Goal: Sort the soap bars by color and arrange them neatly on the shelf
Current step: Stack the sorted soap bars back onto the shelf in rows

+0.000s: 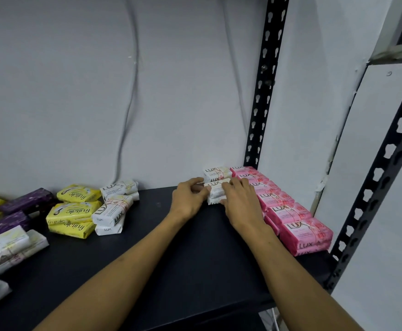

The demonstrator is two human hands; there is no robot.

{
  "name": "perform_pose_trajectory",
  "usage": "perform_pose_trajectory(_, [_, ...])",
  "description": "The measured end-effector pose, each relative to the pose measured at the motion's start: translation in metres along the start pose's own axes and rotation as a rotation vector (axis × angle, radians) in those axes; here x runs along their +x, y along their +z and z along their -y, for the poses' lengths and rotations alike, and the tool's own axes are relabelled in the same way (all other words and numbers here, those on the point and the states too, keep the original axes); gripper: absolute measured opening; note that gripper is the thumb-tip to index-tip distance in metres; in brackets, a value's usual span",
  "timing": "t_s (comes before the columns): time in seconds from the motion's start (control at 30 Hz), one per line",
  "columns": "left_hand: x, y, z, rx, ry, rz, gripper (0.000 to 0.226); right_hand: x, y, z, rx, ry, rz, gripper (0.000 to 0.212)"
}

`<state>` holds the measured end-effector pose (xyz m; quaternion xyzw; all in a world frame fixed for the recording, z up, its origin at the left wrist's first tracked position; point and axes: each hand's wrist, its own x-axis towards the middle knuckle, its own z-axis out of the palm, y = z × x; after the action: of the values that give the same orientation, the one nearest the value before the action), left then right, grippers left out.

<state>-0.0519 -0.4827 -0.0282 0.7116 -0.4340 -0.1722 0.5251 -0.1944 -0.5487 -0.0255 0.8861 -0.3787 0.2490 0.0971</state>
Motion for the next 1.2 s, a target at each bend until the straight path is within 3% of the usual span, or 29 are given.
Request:
perform_pose_trajectory(0.17, [0.011, 0.018, -0.010, -0.016, -0.066, -0.028, 0.054, 0.009, 0.005, 0.004, 0.000, 0.036, 0.003, 0.041])
perform_pose_trajectory(0.3, [0.029, 0.029, -0.007, -0.072, -0.086, 0.097, 0.035, 0.016, 0.010, 0.002, -0.017, 0.024, 0.016, 0.050])
perform_pose_trajectory(0.43, [0.050, 0.046, 0.002, -0.181, -0.120, 0.146, 0.037, 0.019, 0.016, 0.002, -0.058, 0.042, 0.029, 0.051])
perform_pose_trajectory(0.57, [0.046, 0.056, -0.018, -0.205, -0.146, 0.169, 0.057, 0.020, 0.022, 0.002, -0.094, 0.044, 0.029, 0.052])
perform_pose_trajectory(0.73, [0.054, 0.067, -0.026, -0.438, -0.299, 0.107, 0.050, 0.020, 0.023, 0.000, -0.097, 0.044, 0.023, 0.049])
perform_pose_trajectory(0.93, [0.050, 0.059, -0.034, -0.547, -0.336, 0.089, 0.034, 0.019, 0.022, 0.000, -0.060, 0.060, -0.006, 0.047])
perform_pose_trajectory(1.07, [0.036, 0.048, -0.027, -0.373, -0.209, 0.129, 0.043, 0.015, 0.015, 0.001, -0.024, 0.052, -0.004, 0.053])
perform_pose_trajectory(1.2, [0.004, 0.025, -0.024, -0.089, 0.048, 0.054, 0.025, 0.010, 0.015, 0.005, 0.027, 0.002, -0.074, 0.043])
